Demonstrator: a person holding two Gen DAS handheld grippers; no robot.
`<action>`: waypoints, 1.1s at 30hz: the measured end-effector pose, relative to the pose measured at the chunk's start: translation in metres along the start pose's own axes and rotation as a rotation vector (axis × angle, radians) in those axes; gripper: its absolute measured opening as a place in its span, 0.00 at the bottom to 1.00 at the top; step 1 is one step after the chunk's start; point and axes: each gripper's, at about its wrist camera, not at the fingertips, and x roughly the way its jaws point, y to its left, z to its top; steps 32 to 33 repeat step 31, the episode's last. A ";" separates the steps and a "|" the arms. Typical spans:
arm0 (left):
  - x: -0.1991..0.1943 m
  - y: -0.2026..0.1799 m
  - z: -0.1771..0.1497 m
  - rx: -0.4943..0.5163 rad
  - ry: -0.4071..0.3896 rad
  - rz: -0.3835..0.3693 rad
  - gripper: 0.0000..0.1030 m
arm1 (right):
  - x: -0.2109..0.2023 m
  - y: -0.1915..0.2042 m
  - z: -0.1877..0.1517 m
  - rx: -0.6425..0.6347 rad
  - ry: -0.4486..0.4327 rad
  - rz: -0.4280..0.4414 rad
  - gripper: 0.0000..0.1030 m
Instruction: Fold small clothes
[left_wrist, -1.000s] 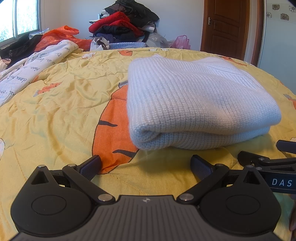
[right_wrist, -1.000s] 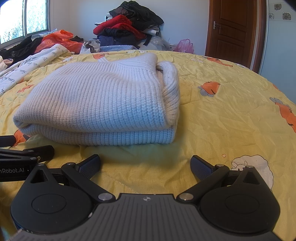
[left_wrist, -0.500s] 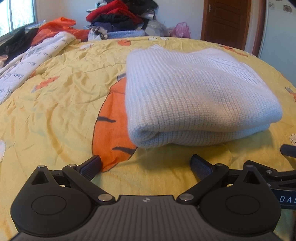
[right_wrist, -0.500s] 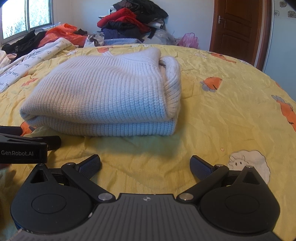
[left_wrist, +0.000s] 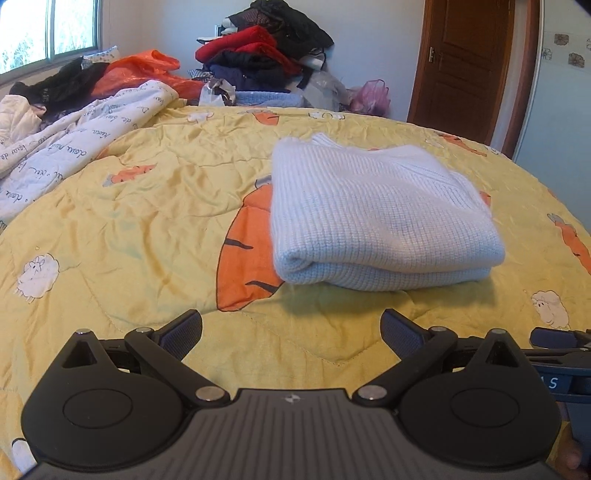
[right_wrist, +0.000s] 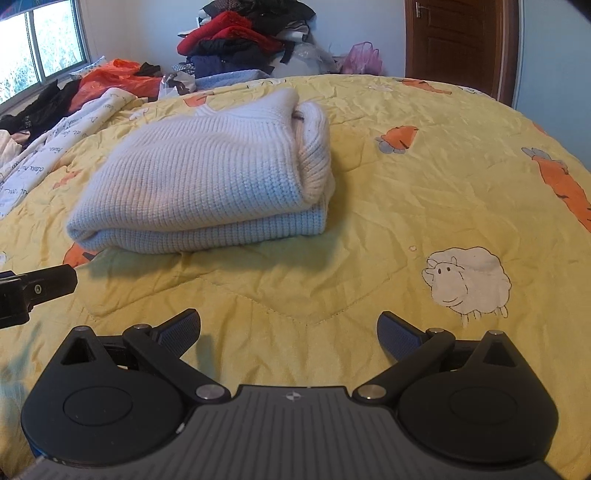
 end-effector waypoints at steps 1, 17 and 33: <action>0.000 0.000 0.000 -0.002 0.004 -0.007 1.00 | 0.000 0.001 0.000 -0.005 -0.002 -0.001 1.00; -0.006 -0.004 -0.006 0.011 -0.028 -0.025 1.00 | 0.004 0.003 0.001 -0.019 0.014 -0.002 1.00; -0.021 -0.008 -0.004 0.033 -0.055 -0.077 1.00 | 0.003 0.003 0.000 -0.017 0.013 0.001 1.00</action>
